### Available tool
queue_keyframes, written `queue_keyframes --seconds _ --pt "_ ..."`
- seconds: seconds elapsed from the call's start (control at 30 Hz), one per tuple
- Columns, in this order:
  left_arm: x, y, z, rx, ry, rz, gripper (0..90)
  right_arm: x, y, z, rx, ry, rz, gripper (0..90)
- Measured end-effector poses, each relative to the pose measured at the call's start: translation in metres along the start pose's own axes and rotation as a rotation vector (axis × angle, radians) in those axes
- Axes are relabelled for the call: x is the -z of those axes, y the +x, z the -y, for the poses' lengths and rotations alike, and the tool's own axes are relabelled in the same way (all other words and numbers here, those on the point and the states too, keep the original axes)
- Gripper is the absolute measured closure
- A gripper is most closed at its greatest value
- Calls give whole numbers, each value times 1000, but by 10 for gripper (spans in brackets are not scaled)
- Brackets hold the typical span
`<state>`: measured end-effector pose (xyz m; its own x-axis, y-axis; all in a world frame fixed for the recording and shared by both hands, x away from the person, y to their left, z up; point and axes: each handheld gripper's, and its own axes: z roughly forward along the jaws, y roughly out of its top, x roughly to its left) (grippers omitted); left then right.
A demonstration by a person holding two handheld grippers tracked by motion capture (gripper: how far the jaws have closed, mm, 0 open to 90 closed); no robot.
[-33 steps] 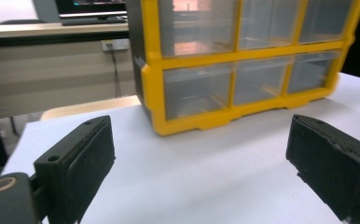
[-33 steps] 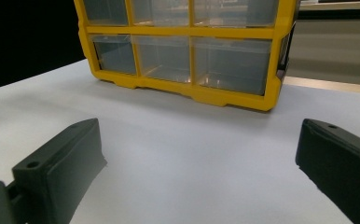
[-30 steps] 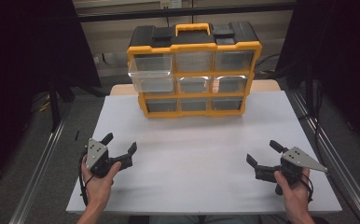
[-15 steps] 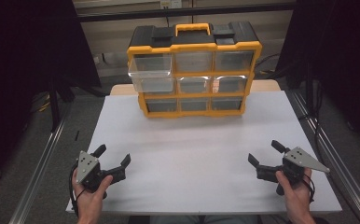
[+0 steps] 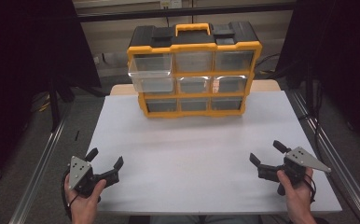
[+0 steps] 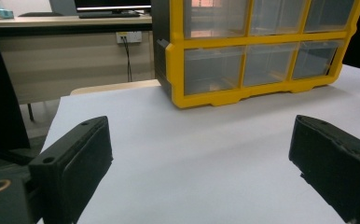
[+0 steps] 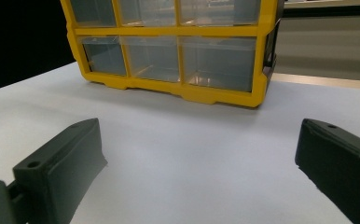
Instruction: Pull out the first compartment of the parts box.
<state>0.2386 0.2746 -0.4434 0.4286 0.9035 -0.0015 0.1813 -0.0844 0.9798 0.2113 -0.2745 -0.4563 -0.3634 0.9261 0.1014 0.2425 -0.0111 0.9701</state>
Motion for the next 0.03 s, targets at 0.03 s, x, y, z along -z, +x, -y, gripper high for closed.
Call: queue_keyframes --seconds 0.03 --pt "0 0 0 0 2 3 52 0 0 0 3 0 -3 6"
